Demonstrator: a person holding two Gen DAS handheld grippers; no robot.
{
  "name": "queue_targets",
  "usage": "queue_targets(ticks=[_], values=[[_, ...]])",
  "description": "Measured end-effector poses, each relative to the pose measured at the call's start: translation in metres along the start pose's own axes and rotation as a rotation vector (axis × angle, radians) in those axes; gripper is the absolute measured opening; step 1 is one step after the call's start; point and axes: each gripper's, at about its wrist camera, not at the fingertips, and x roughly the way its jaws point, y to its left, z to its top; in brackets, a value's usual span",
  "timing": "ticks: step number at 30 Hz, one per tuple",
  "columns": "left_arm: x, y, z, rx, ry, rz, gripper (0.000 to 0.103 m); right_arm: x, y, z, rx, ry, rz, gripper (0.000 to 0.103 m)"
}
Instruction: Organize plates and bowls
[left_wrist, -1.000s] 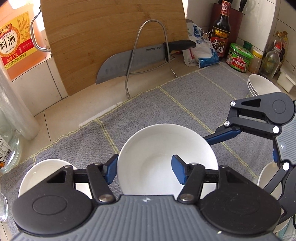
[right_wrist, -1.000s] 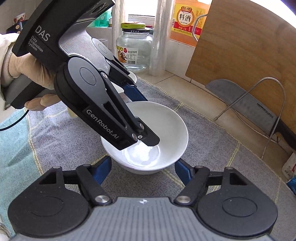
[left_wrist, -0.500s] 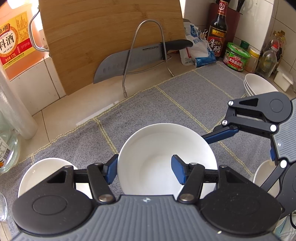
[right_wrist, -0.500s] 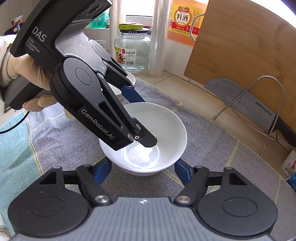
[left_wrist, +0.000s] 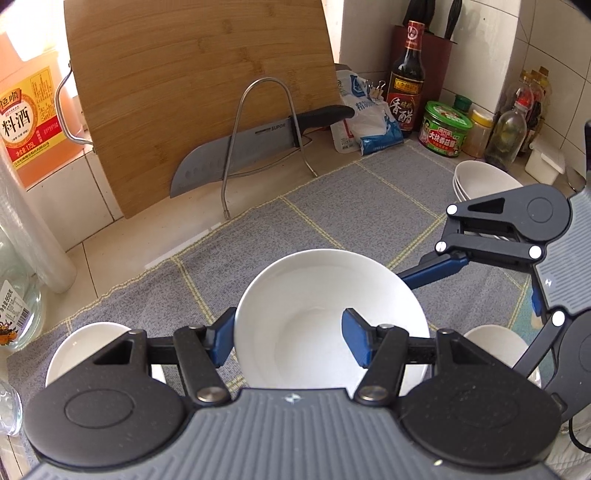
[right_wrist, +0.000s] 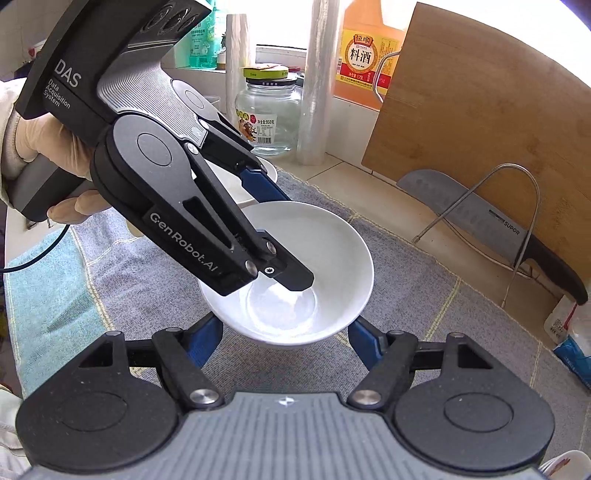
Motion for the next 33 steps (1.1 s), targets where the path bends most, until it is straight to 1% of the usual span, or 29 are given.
queue_targets(ticks=[17, 25, 33], values=[[-0.036, -0.062, -0.001, 0.011, -0.048, -0.004, 0.060, -0.059, 0.012, -0.030, -0.005, -0.026, -0.010, 0.079], [-0.041, -0.088, -0.004, 0.000, -0.052, -0.011, 0.060, -0.079, 0.014, -0.050, -0.003, -0.025, 0.001, 0.079], [-0.038, -0.108, -0.011, -0.004, -0.031, -0.029, 0.060, -0.087, 0.015, -0.068, 0.013, -0.003, 0.017, 0.079]])
